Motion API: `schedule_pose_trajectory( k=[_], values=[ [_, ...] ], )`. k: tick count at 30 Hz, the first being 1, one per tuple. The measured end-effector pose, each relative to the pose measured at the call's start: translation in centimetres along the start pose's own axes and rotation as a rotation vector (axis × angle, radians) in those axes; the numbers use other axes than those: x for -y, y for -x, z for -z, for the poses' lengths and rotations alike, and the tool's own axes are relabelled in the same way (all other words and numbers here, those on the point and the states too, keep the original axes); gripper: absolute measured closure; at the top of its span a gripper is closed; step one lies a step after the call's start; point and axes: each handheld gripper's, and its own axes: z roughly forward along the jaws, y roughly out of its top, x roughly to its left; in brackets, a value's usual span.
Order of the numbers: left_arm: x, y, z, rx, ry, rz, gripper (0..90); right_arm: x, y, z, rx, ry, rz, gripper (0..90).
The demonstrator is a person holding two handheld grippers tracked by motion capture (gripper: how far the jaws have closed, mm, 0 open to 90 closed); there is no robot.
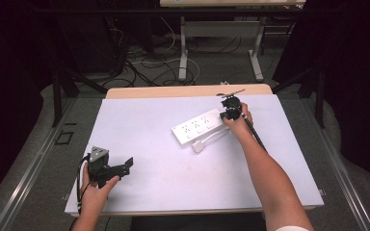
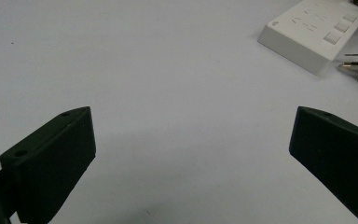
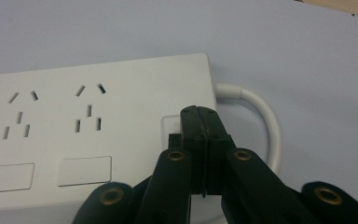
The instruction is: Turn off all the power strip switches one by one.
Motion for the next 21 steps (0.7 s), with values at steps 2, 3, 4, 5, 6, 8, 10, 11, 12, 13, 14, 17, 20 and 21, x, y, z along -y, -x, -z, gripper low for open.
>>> schedule_pose_trajectory(
  k=[2, 3, 4, 5, 6, 8, 10, 11, 12, 13, 14, 17, 20, 21],
  values=[
    [0.00, 0.04, 0.01, -0.002, 0.000, -0.003, 0.4, 0.15, 0.08, -0.05, -0.001, 0.003, 0.005, 90.0],
    [0.00, 0.05, 0.02, -0.002, 0.001, -0.003, 0.4, 0.16, 0.01, -0.03, 0.002, 0.002, 0.000, 90.0],
    [0.01, 0.07, 0.05, -0.001, 0.001, 0.000, 0.4, 0.16, -0.01, -0.04, 0.004, 0.001, 0.003, 90.0],
    [0.02, 0.07, 0.05, -0.002, 0.004, 0.004, 0.4, 0.14, -0.13, -0.05, 0.010, 0.000, -0.003, 90.0],
    [0.02, 0.06, 0.06, -0.002, 0.006, 0.005, 0.4, 0.14, -0.18, -0.06, 0.010, 0.005, 0.002, 90.0],
    [0.04, 0.01, 0.05, -0.002, 0.006, 0.006, 0.4, 0.17, -0.28, 0.00, 0.022, 0.007, 0.011, 90.0],
    [0.05, -0.05, 0.03, -0.003, 0.003, 0.003, 0.4, 0.19, -0.29, 0.05, 0.024, 0.016, 0.004, 90.0],
    [0.05, -0.06, 0.03, -0.003, 0.003, 0.004, 0.4, 0.19, -0.29, 0.05, 0.024, 0.016, 0.004, 90.0],
    [0.04, -0.06, 0.05, -0.004, 0.003, 0.005, 0.4, 0.15, -0.24, 0.14, 0.006, 0.032, -0.003, 90.0],
    [0.02, -0.05, 0.07, -0.005, 0.006, 0.005, 0.4, 0.11, -0.29, 0.18, 0.017, 0.021, -0.004, 90.0],
    [0.00, -0.05, 0.09, -0.004, 0.006, 0.005, 0.4, 0.09, -0.33, 0.19, 0.015, 0.022, -0.001, 90.0],
    [-0.01, -0.12, 0.15, -0.005, 0.003, 0.005, 0.4, 0.06, -0.46, 0.28, 0.004, 0.017, -0.010, 90.0],
    [-0.01, -0.10, 0.14, -0.005, 0.004, 0.005, 0.4, -0.03, -0.41, 0.57, 0.004, 0.020, -0.017, 90.0],
    [-0.01, -0.10, 0.15, -0.004, 0.004, 0.005, 0.4, -0.03, -0.41, 0.57, 0.004, 0.020, -0.017, 90.0]
  ],
)
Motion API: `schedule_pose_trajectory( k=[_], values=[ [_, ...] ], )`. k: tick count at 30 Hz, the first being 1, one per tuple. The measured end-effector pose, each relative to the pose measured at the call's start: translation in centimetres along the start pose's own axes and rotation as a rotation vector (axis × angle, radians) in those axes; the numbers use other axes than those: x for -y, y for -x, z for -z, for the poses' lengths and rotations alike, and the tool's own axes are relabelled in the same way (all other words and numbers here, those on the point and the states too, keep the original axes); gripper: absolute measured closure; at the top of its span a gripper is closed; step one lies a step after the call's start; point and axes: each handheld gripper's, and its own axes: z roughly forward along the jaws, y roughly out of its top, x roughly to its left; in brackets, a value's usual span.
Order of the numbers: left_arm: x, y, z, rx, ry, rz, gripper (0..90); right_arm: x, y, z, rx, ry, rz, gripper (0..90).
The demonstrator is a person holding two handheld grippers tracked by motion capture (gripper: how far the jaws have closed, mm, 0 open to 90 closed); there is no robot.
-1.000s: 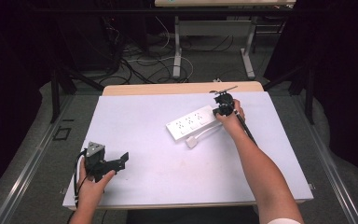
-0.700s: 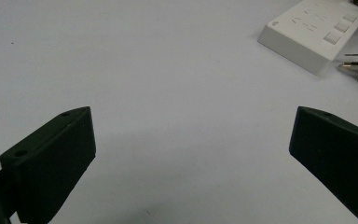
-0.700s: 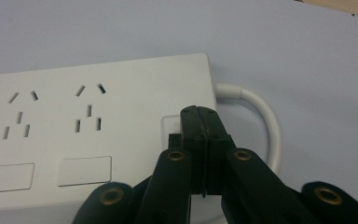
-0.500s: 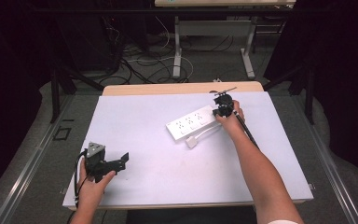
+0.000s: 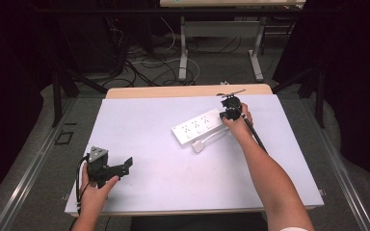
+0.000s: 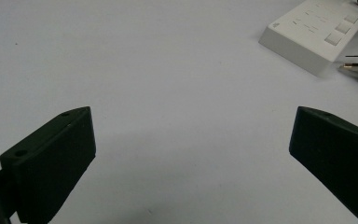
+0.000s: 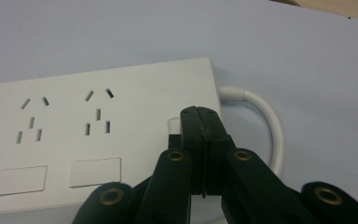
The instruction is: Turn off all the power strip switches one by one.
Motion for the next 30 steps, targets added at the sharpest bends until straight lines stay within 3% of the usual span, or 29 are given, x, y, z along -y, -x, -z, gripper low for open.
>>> schedule_pose_trajectory(
  k=[10, 25, 30],
  values=[
    [0.0, 0.0, -0.1, 0.000, 0.004, 0.003, 0.4, -0.2, -0.3, 0.8, -0.010, 0.001, 0.026, 90.0],
    [0.0, 0.0, -0.2, 0.001, 0.002, 0.005, 0.3, 0.0, -1.9, 1.0, -0.076, -0.001, 0.070, 90.0],
    [0.0, 0.0, -0.1, -0.003, 0.009, 0.003, 0.3, 0.1, -2.5, 1.2, -0.087, -0.034, 0.083, 90.0]
  ],
)
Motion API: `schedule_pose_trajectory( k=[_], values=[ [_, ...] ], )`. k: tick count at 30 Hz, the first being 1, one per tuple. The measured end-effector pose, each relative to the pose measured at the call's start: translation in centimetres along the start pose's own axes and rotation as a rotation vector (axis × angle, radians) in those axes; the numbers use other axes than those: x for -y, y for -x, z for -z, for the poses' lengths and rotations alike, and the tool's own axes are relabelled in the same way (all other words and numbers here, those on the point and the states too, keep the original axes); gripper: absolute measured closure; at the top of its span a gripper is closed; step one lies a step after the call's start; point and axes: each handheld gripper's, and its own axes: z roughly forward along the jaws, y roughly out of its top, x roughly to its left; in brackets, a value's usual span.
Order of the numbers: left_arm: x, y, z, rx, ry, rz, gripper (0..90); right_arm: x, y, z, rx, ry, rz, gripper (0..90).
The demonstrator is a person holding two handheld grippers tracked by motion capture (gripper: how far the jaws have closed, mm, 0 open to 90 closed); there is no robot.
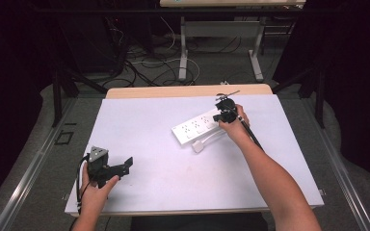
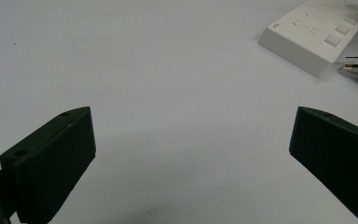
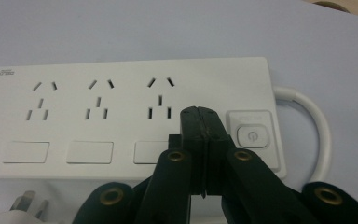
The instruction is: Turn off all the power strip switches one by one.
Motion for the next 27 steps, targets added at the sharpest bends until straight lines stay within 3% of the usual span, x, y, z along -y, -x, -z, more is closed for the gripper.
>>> schedule_pose_trajectory(
  k=[12, 16, 17, 27],
  values=[
    [-0.1, -0.1, 0.2, -0.006, 0.010, -0.002, 0.3, 0.2, -1.1, -0.3, -0.034, 0.012, 0.006, 90.0],
    [0.0, -0.2, 0.3, -0.005, 0.016, 0.001, 0.3, 0.2, -1.3, -0.1, -0.031, -0.028, 0.024, 90.0],
    [0.0, -0.2, 0.3, -0.005, 0.016, -0.003, 0.3, 0.2, -1.4, -0.3, -0.033, 0.000, 0.012, 90.0],
    [-0.1, -0.1, 0.3, -0.004, 0.013, -0.012, 0.3, 0.2, -2.1, -0.3, -0.051, 0.007, 0.021, 87.7]
  ],
)
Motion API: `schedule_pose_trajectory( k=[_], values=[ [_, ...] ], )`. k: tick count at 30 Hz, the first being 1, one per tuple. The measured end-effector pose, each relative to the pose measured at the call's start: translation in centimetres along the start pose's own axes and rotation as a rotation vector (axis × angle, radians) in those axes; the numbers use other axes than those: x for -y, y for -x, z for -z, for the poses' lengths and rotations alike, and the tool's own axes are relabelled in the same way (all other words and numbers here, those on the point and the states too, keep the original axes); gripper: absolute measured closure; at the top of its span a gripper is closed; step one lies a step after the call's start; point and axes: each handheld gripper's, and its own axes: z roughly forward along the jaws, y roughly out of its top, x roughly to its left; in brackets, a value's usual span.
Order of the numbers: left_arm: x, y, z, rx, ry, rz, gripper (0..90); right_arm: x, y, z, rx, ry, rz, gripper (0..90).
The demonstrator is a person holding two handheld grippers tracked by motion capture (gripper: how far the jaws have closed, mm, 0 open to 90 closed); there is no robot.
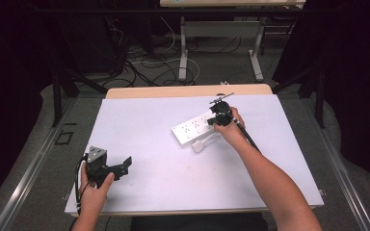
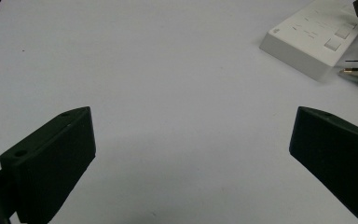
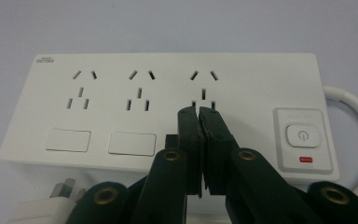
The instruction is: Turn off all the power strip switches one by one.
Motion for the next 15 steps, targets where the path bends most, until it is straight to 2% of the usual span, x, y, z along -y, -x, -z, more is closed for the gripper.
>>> schedule_pose_trajectory(
  k=[6, 8, 10, 15],
  values=[
    [0.00, 0.01, 0.00, 0.002, 0.000, 0.000, 0.3, -0.14, -0.44, 0.00, -0.004, -0.024, -0.013, 86.7],
    [0.00, -0.01, 0.01, 0.002, 0.000, -0.001, 0.3, -0.06, -0.45, -0.15, -0.008, -0.022, 0.010, 86.8],
    [0.00, 0.00, 0.01, 0.002, 0.000, -0.001, 0.3, -0.07, -0.56, -0.12, -0.003, -0.032, -0.001, 86.8],
    [-0.01, 0.07, 0.00, 0.003, -0.004, -0.003, 0.3, 0.04, -0.69, -0.39, -0.009, -0.034, 0.012, 87.3]
  ],
)
